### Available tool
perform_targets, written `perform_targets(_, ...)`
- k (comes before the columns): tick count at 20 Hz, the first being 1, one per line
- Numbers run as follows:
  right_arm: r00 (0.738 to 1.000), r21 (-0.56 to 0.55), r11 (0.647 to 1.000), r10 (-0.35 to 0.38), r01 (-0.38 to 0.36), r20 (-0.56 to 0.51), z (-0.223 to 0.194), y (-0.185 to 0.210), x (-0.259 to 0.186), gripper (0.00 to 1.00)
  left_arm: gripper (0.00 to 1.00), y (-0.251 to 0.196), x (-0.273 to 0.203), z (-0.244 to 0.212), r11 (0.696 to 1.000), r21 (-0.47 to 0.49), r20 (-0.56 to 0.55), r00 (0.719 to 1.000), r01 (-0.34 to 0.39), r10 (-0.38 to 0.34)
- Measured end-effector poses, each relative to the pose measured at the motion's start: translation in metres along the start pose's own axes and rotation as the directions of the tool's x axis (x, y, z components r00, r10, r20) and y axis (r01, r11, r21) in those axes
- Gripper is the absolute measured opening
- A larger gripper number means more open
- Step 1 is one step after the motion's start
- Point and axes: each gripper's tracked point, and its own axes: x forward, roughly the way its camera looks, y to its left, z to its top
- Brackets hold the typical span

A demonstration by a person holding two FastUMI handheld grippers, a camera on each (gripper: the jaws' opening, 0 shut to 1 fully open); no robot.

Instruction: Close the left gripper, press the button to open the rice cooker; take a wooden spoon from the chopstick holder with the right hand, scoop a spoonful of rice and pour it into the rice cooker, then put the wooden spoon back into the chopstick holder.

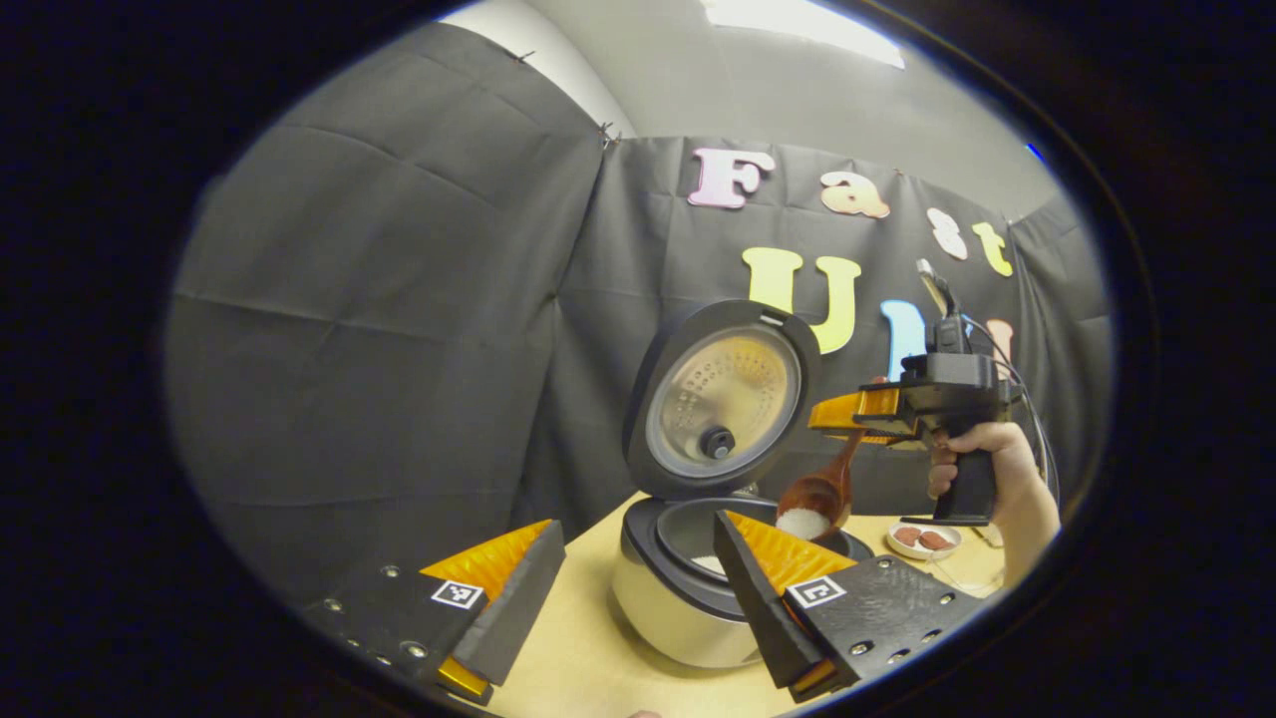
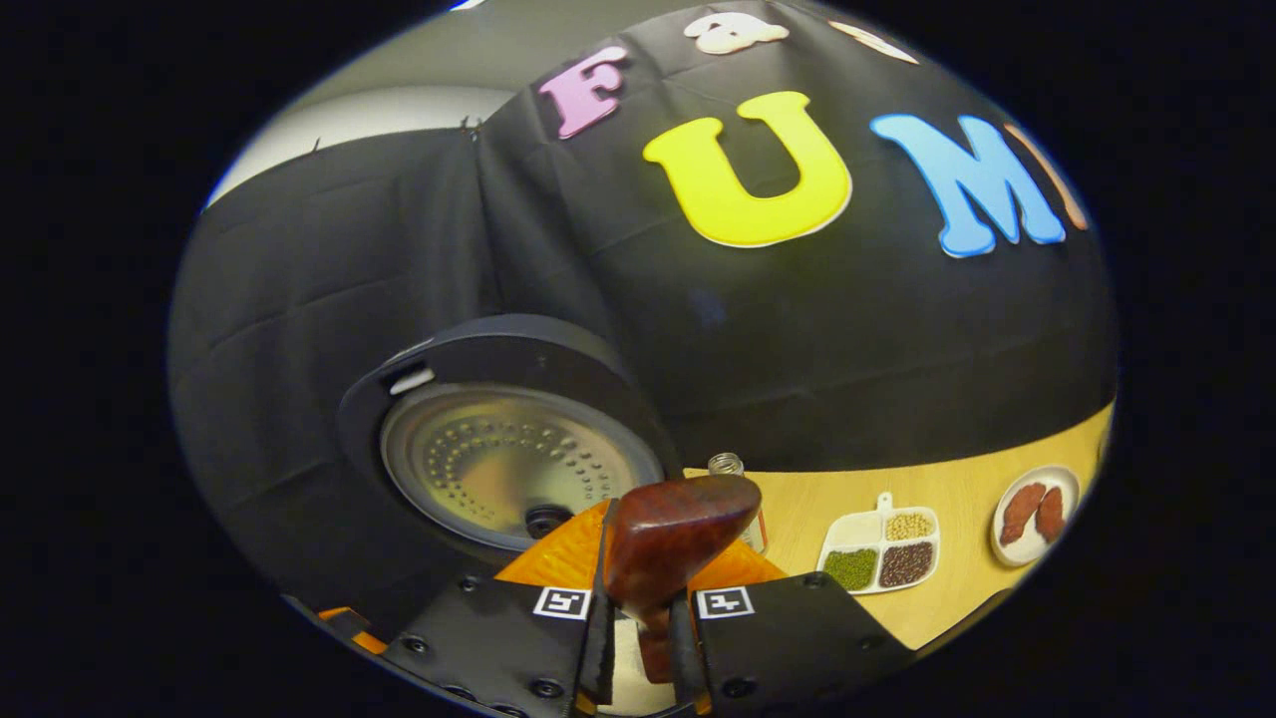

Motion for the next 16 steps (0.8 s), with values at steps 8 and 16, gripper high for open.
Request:
perform_targets(8,1.000,-0.239,0.971,0.009,-0.009,0.000,-0.007,0.029,0.003,0.24,0.93,0.004,-0.008,0.002,1.000,-0.002,0.009,1.000,0.000,0.000)
perform_targets(16,1.000,-0.450,0.892,0.026,-0.026,-0.006,-0.022,0.050,-0.006,0.24,0.94,-0.007,-0.004,0.008,0.999,0.028,0.011,1.000,0.023,-0.023)
